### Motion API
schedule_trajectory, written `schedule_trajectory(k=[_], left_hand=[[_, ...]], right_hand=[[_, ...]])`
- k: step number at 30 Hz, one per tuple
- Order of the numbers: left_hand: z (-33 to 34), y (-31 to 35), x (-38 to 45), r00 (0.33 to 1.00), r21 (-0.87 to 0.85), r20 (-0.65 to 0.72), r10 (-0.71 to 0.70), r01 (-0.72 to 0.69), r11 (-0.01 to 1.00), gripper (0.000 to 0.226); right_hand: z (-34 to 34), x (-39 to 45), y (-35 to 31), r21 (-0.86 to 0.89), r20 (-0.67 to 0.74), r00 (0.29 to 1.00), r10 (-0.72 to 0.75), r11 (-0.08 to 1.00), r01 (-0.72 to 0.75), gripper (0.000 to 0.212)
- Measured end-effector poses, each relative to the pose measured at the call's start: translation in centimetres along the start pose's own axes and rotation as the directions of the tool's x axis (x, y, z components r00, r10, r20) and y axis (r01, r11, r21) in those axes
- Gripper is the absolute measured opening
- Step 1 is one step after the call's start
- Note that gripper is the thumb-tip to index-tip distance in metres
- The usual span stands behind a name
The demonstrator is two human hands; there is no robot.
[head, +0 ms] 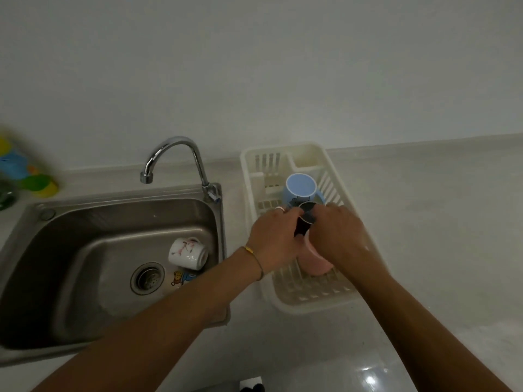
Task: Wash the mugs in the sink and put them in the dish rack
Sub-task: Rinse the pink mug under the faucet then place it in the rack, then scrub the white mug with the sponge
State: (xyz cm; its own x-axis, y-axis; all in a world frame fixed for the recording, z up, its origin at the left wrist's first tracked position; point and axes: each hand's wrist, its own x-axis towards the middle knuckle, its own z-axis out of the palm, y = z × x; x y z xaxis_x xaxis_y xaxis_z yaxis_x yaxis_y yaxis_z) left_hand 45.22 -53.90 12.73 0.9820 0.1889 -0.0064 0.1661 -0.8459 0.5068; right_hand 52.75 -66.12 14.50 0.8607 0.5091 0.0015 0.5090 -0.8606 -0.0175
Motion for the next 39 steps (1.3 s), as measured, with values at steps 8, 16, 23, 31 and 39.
schedule_trajectory(k=[8, 16, 23, 31, 39], left_hand=[[-5.7, -7.7, -3.9, 0.996, 0.166, -0.091, -0.025, 0.040, 0.985, 0.055], [-11.8, -18.8, -9.6, 0.974, 0.145, -0.209, -0.090, 0.122, 0.982, 0.049], [-19.1, -29.6, -15.2, 0.948, 0.144, -0.272, -0.167, 0.211, 0.967, 0.045], [-25.6, -40.6, -22.6, 0.920, 0.130, -0.257, -0.297, 0.337, 0.932, 0.049], [-25.3, -51.0, -29.8, 0.814, 0.002, -0.132, -0.566, 0.571, 0.821, 0.043]], right_hand=[[-1.1, 0.3, -10.7, 0.064, -0.077, 0.993, -0.089, 0.994, 0.094, 0.022], [-0.9, -0.4, -24.6, 0.115, -0.057, 0.983, -0.174, 0.977, 0.180, 0.026], [-1.3, -0.1, -38.9, 0.073, -0.093, 0.958, -0.272, 0.958, 0.279, 0.012], [0.7, -0.4, -53.1, 0.288, 0.048, 0.951, -0.307, 0.915, 0.281, 0.018], [7.3, -1.8, -64.5, 0.548, 0.306, 0.867, -0.394, 0.817, 0.178, 0.030]])
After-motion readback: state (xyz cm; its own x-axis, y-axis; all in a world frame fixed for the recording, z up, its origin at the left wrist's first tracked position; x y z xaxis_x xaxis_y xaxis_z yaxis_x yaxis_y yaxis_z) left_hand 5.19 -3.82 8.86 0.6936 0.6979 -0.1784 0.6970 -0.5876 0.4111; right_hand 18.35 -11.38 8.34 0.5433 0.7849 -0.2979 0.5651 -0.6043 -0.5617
